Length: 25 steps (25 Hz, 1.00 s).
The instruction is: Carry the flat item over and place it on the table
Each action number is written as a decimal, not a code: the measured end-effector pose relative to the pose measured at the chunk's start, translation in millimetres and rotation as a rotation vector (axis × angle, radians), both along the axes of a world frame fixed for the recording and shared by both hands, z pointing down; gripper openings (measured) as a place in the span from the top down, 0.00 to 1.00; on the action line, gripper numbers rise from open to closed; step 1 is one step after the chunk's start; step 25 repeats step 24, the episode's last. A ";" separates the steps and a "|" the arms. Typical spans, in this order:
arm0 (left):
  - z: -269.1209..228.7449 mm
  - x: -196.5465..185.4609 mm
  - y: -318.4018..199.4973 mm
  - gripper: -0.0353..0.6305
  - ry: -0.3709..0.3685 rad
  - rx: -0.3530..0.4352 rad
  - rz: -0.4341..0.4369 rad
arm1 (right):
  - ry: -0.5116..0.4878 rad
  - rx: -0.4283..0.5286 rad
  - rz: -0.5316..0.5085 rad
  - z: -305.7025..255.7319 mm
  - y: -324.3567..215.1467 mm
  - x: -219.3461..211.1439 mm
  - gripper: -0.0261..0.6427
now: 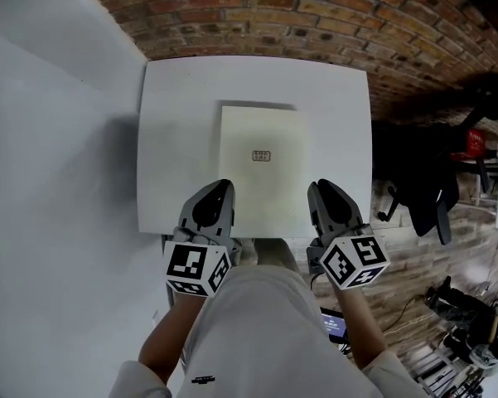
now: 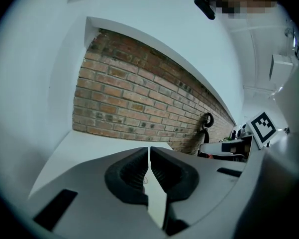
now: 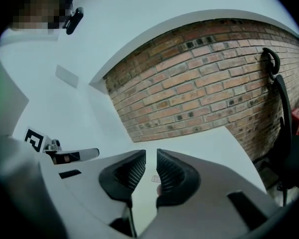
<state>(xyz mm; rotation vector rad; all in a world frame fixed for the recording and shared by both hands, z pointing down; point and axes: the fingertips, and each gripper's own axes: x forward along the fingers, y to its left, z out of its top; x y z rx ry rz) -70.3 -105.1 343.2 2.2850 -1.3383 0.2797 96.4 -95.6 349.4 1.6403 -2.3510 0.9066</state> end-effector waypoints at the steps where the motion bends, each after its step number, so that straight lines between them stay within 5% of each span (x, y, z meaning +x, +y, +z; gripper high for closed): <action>1: -4.9 0.8 1.7 0.90 0.003 0.007 0.002 | -0.001 0.007 -0.001 -5.0 2.2 -0.5 0.83; 25: -40.1 4.8 6.9 0.90 0.030 0.053 0.046 | 0.011 0.058 -0.011 -35.4 15.8 -9.7 0.85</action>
